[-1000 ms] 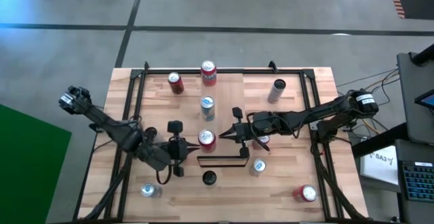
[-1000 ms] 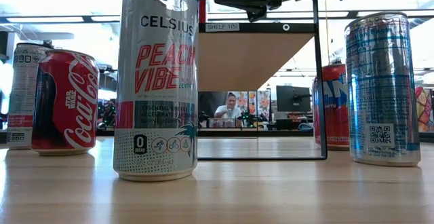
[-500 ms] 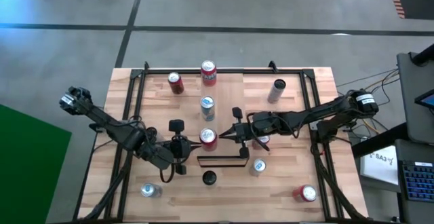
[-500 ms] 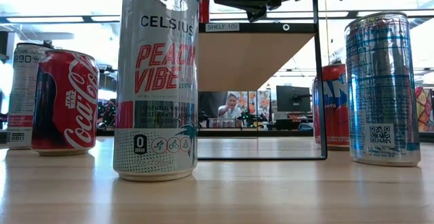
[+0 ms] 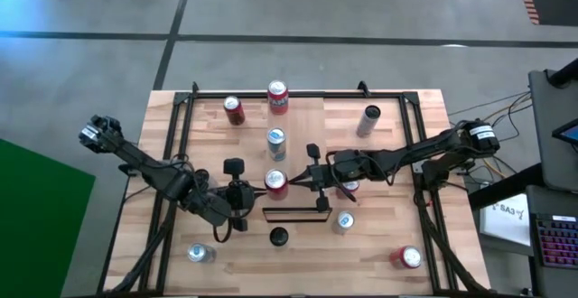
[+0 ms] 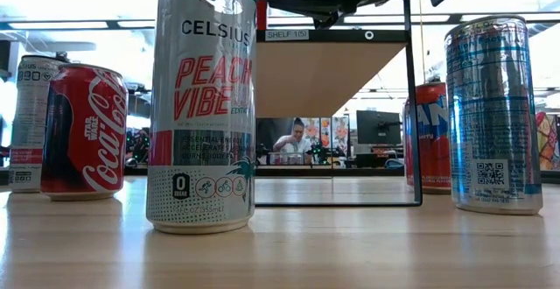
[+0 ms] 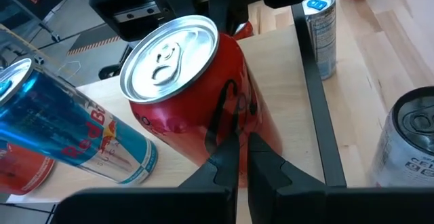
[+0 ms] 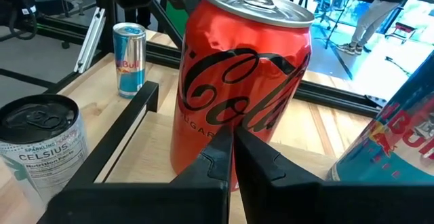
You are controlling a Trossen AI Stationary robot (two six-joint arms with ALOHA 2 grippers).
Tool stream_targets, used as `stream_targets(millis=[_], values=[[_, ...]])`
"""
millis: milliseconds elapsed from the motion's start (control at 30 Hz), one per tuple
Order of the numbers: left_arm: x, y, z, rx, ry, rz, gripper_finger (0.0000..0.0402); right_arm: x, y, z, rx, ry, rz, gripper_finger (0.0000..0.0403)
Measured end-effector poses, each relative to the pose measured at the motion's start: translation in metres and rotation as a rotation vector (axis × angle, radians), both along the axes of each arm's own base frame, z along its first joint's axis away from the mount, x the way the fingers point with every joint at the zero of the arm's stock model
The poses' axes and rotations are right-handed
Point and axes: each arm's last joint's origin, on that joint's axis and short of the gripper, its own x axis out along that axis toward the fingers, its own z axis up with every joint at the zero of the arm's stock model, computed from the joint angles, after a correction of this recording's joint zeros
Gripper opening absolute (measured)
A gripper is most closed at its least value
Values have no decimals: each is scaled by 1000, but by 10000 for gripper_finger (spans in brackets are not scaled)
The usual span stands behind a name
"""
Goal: Place canned beverage on shelf
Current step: Put the red and black soda can on the right shelf
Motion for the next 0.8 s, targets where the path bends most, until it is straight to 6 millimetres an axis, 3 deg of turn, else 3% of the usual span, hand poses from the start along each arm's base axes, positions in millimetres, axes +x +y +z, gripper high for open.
stream_targets(millis=[433,800], values=[[-6,2,-2,-25,40,20,0,-4,-3,-1,-34,47,-89,9],[-3,4,-3,-23,43,33,0,5,-7,-4,-71,-26,-104,9]])
